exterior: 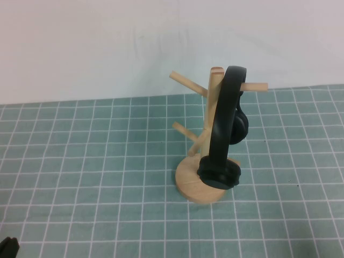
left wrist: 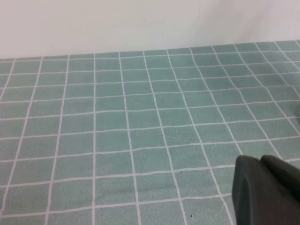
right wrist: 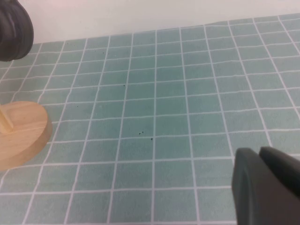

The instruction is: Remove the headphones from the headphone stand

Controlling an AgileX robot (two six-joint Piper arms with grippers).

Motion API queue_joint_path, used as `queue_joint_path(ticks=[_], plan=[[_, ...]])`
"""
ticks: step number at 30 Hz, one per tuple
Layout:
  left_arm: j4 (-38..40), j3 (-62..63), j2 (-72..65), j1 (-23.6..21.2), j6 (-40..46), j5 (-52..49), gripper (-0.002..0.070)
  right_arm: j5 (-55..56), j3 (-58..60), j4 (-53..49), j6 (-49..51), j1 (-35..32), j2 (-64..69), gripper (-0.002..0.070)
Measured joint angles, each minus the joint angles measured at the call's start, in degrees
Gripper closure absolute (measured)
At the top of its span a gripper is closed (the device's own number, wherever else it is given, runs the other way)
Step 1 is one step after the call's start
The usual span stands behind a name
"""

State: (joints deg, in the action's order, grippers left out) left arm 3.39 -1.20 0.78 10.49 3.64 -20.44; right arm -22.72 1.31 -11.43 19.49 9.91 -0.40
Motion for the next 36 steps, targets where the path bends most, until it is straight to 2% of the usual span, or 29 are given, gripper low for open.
queue_joint_path(ticks=[28, 32, 36], plan=[[0.00, 0.00, 0.00, 0.00, 0.00, 0.00, 0.0680, 0.99, 0.00, -0.09, 0.00, 0.00, 0.00, 0.0684], [0.00, 0.00, 0.00, 0.00, 0.00, 0.00, 0.0680, 4.90, 0.18, -0.09, 0.00, 0.00, 0.00, 0.0684], [0.00, 0.00, 0.00, 0.00, 0.00, 0.00, 0.0680, 14.19, 0.45, -0.23, 0.00, 0.00, 0.00, 0.0684]])
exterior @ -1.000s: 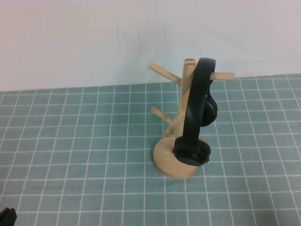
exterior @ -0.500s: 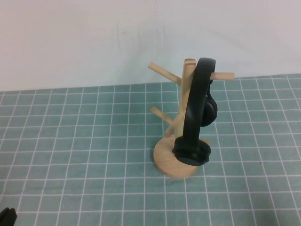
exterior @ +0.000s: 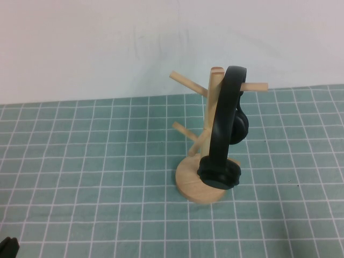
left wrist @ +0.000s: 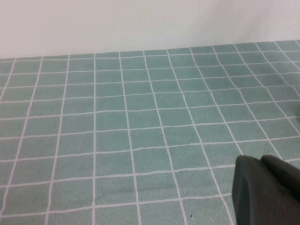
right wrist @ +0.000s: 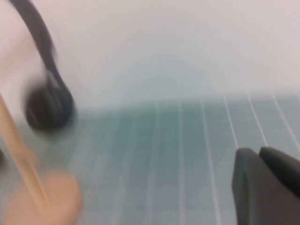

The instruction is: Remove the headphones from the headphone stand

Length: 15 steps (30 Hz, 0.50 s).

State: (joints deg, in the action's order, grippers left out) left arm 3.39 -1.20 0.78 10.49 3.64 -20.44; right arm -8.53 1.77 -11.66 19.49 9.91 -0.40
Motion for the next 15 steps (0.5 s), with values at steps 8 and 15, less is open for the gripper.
queue_joint_path(ticks=[8, 15], plan=[[0.00, 0.00, 0.00, 0.00, 0.00, 0.00, 0.0680, 34.36, 0.00, -0.24, 0.00, 0.00, 0.00, 0.0685], [0.00, 0.00, 0.00, 0.00, 0.00, 0.00, 0.0680, 48.11, 0.00, 0.30, 0.20, 0.00, -0.35, 0.0684]])
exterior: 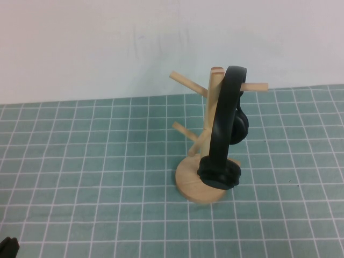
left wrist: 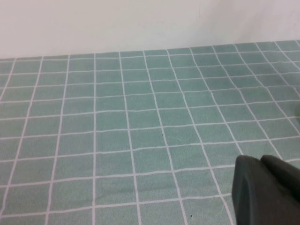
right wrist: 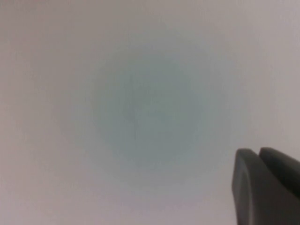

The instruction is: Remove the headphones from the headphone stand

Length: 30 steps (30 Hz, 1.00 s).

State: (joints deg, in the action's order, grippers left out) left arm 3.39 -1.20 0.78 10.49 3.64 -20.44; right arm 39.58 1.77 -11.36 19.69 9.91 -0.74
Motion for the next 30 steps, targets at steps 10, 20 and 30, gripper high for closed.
queue_joint_path(ticks=[10, 20, 30], plan=[[0.00, 0.00, 0.00, 0.00, 0.00, 0.00, 0.0680, 13.25, -9.46, 6.79, -2.12, 0.00, -0.12, 0.0684], [0.00, 0.00, 0.00, 0.00, 0.00, 0.00, 0.0680, -37.20, -37.68, 15.11, -7.49, 0.00, 3.89, 0.0684], [0.00, 0.00, 0.00, 0.00, 0.00, 0.00, 0.0680, -66.25, -38.65, 16.85, -8.37, 0.00, 16.16, 0.0684]])
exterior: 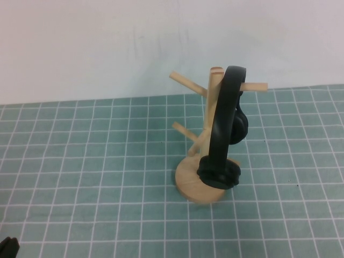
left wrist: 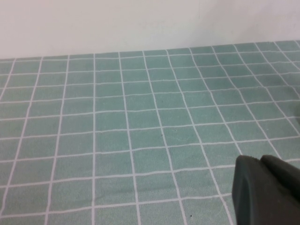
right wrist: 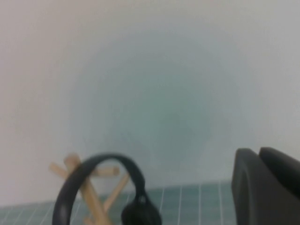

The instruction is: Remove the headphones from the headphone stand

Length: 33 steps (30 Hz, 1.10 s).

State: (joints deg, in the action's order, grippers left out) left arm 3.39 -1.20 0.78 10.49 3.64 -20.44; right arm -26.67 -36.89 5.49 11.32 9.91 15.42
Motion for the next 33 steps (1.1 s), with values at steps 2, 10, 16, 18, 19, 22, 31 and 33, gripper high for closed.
queue_joint_path(ticks=[2, 10, 16, 18, 19, 22, 31, 33], plan=[[0.00, 0.00, 0.00, 0.00, 0.00, 0.00, 0.0680, -0.43, 2.03, 2.70, 0.00, 0.00, 1.39, 0.0684], [0.00, 0.00, 0.00, 0.00, 0.00, 0.00, 0.0680, -5.38, 7.84, 17.72, -1.44, 0.00, 11.51, 0.0684], [0.00, 0.00, 0.00, 0.00, 0.00, 0.00, 0.0680, -9.96, 5.23, 34.25, -18.03, 0.00, 24.99, 0.0684], [0.00, 0.00, 0.00, 0.00, 0.00, 0.00, 0.0680, -12.98, 3.25, 40.70, -25.69, 0.00, 29.62, 0.0684], [0.00, 0.00, 0.00, 0.00, 0.00, 0.00, 0.0680, -14.67, 2.02, 44.29, -30.06, 0.00, 32.20, 0.0684], [0.00, 0.00, 0.00, 0.00, 0.00, 0.00, 0.0680, -19.80, -1.42, 55.50, -43.34, 0.00, 38.97, 0.0685], [0.00, 0.00, 0.00, 0.00, 0.00, 0.00, 0.0680, -30.85, -5.07, 78.43, -62.84, 0.00, 52.29, 0.0472], [0.00, 0.00, 0.00, 0.00, 0.00, 0.00, 0.0680, -30.95, -5.07, 79.98, -63.48, 0.00, 53.92, 0.0323]])
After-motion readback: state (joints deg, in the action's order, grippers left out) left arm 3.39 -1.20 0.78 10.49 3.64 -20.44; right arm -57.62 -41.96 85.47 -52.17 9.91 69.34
